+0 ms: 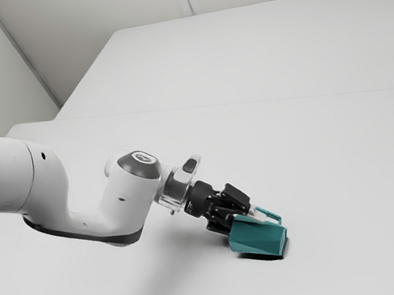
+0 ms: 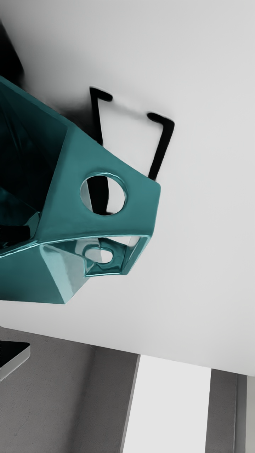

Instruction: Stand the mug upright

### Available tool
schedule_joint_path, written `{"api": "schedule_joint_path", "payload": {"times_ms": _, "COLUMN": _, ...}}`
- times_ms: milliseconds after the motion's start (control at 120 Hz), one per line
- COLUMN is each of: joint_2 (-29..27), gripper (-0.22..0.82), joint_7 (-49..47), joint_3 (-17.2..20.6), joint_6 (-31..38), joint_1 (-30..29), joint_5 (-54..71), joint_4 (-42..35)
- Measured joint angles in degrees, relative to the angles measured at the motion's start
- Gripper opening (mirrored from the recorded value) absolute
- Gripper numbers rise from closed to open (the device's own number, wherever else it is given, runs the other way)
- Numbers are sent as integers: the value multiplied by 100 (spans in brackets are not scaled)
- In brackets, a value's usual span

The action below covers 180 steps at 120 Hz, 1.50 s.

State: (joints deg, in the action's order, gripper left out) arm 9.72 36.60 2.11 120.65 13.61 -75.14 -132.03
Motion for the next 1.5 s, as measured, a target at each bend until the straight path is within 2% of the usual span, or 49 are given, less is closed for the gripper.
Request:
{"api": "schedule_joint_path", "payload": {"times_ms": 275, "joint_2": 0, "gripper": -4, "joint_7": 69, "joint_3": 0, "joint_6": -6, "joint_1": 3, "joint_5": -44, "joint_4": -19}}
{"api": "schedule_joint_path", "payload": {"times_ms": 500, "joint_2": -118, "gripper": -13, "joint_7": 99, "joint_3": 61, "joint_6": 13, "joint_1": 11, "joint_5": -40, "joint_4": 8}}
{"api": "schedule_joint_path", "payload": {"times_ms": 733, "joint_2": -864, "gripper": -16, "joint_7": -23, "joint_3": 64, "joint_6": 52, "joint_1": 58, "joint_5": 292, "joint_4": 66}}
{"api": "schedule_joint_path", "payload": {"times_ms": 900, "joint_2": -1550, "gripper": -17, "joint_7": -447, "joint_3": 67, "joint_6": 115, "joint_1": 17, "joint_5": 1804, "joint_4": 78}}
{"api": "schedule_joint_path", "payload": {"times_ms": 1017, "joint_2": -1813, "gripper": -17, "joint_7": -883, "joint_3": 72, "joint_6": 48, "joint_1": -133, "joint_5": 3673, "joint_4": 419}}
{"api": "schedule_joint_path", "payload": {"times_ms": 1225, "joint_2": -1806, "gripper": -17, "joint_7": -1601, "joint_3": -128, "joint_6": -616, "joint_1": -455, "joint_5": 6168, "joint_4": 1022}}
{"api": "schedule_joint_path", "payload": {"times_ms": 1500, "joint_2": -1698, "gripper": -17, "joint_7": -2225, "joint_3": -92, "joint_6": -1025, "joint_1": -925, "joint_5": 7549, "joint_4": 1166}}
